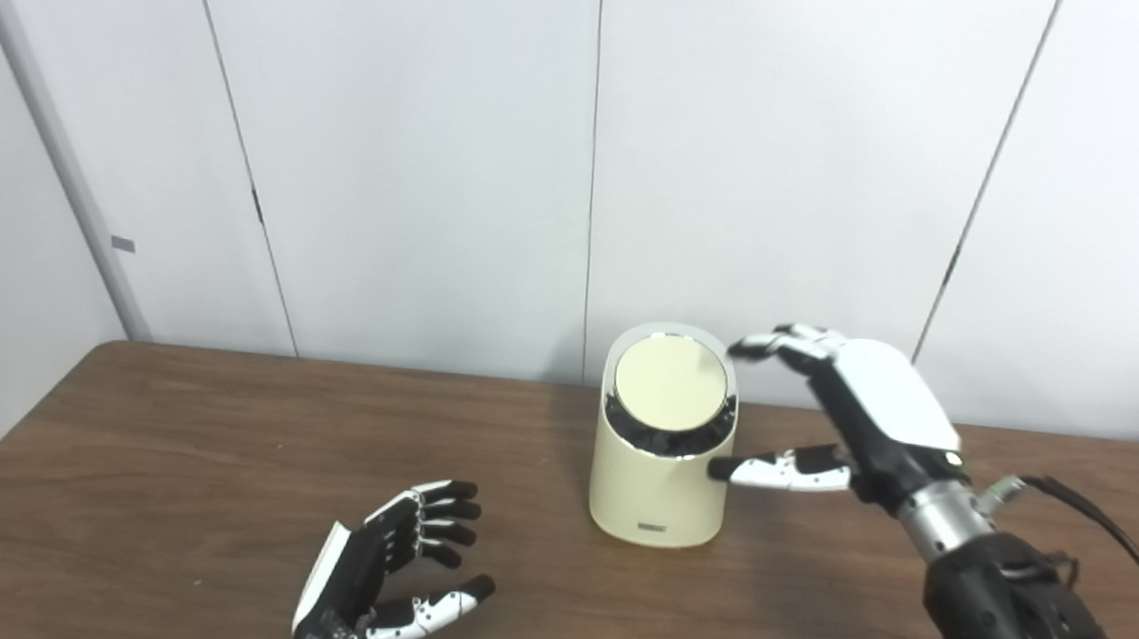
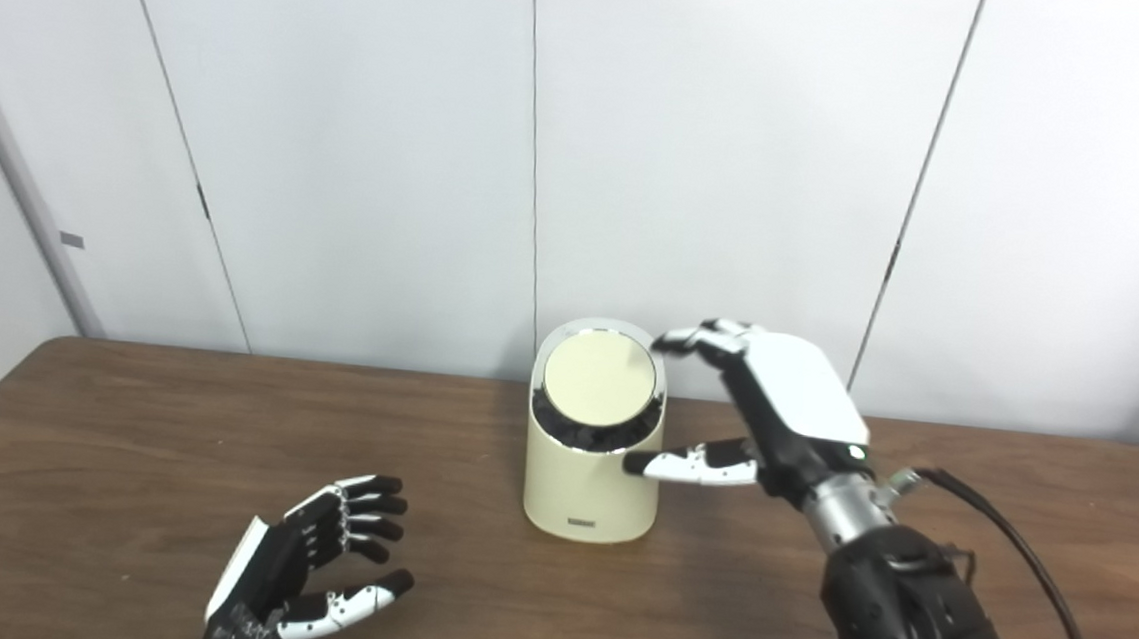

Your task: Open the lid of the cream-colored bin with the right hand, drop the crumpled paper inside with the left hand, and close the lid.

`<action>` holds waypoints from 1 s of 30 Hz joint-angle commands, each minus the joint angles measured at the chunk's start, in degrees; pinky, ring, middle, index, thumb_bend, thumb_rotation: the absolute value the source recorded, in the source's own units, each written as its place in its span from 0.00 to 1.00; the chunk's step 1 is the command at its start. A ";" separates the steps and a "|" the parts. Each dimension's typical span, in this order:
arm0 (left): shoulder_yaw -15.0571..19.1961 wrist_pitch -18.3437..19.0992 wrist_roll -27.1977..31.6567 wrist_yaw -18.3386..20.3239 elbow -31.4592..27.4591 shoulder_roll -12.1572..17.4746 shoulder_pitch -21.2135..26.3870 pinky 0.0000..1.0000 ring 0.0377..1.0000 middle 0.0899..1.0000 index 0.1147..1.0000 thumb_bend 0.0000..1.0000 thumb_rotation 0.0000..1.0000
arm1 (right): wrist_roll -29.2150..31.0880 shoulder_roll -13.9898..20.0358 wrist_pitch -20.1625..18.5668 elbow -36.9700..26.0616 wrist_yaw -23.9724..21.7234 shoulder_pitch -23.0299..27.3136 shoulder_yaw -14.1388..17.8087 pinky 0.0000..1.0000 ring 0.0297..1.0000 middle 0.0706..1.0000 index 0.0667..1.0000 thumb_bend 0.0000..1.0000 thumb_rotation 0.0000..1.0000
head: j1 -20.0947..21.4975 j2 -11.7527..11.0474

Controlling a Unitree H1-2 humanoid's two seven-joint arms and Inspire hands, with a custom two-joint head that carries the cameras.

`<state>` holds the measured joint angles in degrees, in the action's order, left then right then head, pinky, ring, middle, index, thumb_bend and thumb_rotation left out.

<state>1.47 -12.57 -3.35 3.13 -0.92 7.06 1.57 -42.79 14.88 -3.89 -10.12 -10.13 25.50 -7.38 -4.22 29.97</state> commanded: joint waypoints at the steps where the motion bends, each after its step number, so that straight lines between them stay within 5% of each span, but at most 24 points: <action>1: 0.02 -1.22 1.18 0.37 -1.65 0.37 0.92 0.58 0.64 0.70 0.73 0.65 0.00 | 2.10 -0.07 2.22 -0.54 3.92 -0.18 1.61 0.82 0.87 0.88 0.89 0.72 0.37 | 0.06 0.03; 8: 0.11 -1.80 -0.08 -0.02 -1.81 0.97 1.71 0.56 0.64 0.69 0.72 0.64 0.00 | 13.53 -0.69 5.65 2.46 7.44 -6.23 5.94 0.77 0.89 0.94 0.95 0.80 0.32 | 0.47 0.14; 14: 1.04 -1.28 0.89 0.07 -2.29 1.82 2.48 0.55 0.63 0.69 0.72 0.64 0.01 | 19.08 -0.57 5.99 3.72 6.96 -10.69 6.88 0.76 0.88 0.92 0.94 0.83 0.37 | 1.37 0.13; 17: 1.39 -1.45 1.34 0.25 -2.28 2.25 2.84 0.56 0.63 0.69 0.72 0.65 0.01 | 22.96 -0.39 9.85 4.63 7.01 -12.30 6.82 0.76 0.87 0.93 0.93 0.81 0.34 | 2.77 0.03; 20: 1.64 -2.19 2.01 0.57 -1.84 2.93 3.15 0.56 0.63 0.69 0.73 0.66 0.01 | 24.90 -0.94 13.55 5.92 7.97 -13.31 6.76 0.77 0.87 0.92 0.91 0.80 0.34 | 5.06 -0.32; 30: 2.08 -2.05 3.01 1.47 -2.89 3.60 3.60 0.56 0.63 0.70 0.73 0.63 0.01 | 25.38 -4.22 14.66 5.87 10.30 -15.28 6.33 0.82 0.87 0.92 0.89 0.79 0.29 | 9.73 -0.84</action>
<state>3.20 -12.60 -1.23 4.63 -2.27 9.90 3.18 -18.47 10.79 7.74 -3.21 -1.42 8.92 -1.42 5.45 29.09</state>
